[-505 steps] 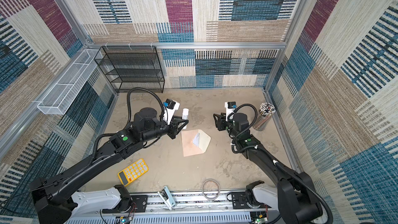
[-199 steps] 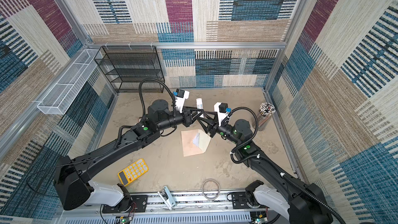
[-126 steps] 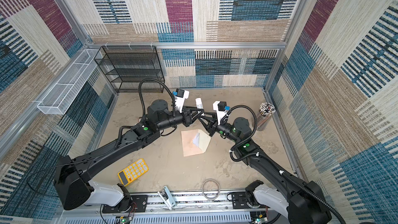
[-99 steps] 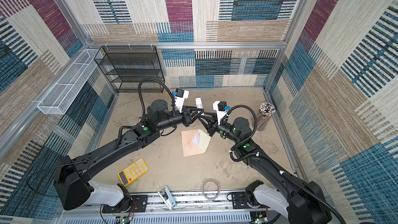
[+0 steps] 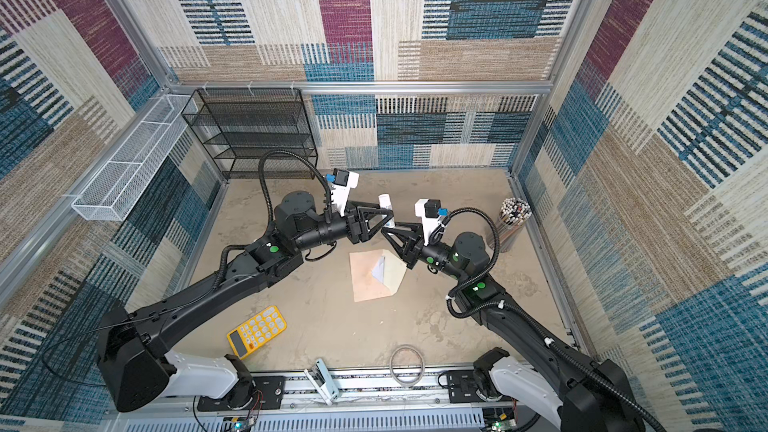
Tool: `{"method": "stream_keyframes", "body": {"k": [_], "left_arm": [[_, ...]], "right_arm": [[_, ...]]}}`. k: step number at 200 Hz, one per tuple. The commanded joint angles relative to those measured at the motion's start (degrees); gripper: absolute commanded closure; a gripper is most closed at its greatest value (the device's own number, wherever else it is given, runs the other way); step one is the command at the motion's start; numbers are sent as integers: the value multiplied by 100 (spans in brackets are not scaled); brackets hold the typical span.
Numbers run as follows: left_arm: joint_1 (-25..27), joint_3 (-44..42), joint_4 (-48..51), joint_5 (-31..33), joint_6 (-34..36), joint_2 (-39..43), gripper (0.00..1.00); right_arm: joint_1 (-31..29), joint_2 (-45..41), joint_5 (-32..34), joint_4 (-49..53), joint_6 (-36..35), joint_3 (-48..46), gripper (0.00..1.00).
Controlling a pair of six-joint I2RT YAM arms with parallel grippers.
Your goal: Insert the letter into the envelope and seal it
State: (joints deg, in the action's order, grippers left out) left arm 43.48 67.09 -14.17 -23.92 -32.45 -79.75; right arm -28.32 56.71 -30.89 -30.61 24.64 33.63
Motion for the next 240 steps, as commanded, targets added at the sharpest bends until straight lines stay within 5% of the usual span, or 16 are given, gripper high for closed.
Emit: {"method": "stream_keyframes", "body": {"k": [1,125,141,176,240], "left_arm": [[-32,84,-379,-330,-270,-118,41],[-68,264,-551,-797,-504,-421,83],[-84,268,-551,-832,-508,-437,90],[-160,261,-400,-877,-380,-354,100],[-543,103,-15,-1410,0,55,100]], "right_arm": [[-7,-64,-66,-358,326,-27,91],[-7,-79,-193,-404,440,-132,85],[-7,-81,-252,-343,389,-129,79],[-7,-114,-573,37,-9,-115,46],[-7,-157,-1077,237,-267,-59,42]]}}
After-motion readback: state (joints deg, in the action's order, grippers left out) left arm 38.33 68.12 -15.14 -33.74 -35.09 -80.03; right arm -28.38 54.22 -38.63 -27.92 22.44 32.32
